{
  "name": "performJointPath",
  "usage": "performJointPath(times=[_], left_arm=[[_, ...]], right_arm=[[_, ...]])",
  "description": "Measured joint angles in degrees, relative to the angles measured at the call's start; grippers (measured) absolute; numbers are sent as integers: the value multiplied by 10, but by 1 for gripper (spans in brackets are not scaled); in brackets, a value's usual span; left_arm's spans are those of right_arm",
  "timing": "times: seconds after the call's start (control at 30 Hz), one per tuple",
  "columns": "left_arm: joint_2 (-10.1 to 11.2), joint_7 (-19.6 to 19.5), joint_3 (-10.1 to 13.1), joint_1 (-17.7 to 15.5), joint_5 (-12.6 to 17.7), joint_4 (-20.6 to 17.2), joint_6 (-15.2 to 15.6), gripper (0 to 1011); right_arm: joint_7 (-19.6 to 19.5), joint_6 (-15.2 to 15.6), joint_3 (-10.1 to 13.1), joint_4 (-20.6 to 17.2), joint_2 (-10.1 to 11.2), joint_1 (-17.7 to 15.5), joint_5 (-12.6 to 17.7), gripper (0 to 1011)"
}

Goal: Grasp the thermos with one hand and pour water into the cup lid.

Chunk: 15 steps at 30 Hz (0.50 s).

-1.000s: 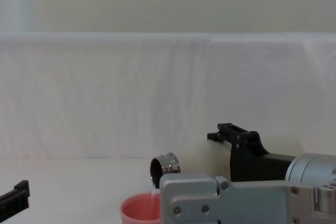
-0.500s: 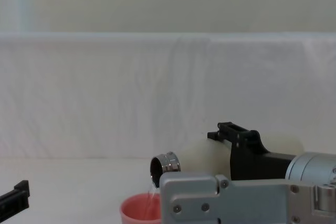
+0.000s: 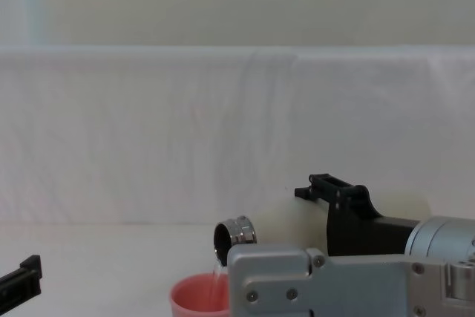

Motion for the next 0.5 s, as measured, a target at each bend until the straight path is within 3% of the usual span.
performJointPath(times=[0.5], left_arm=[[0,0,0,0,0,0,0,1001]], right_arm=[[1,1,0,0,0,0,0,947]])
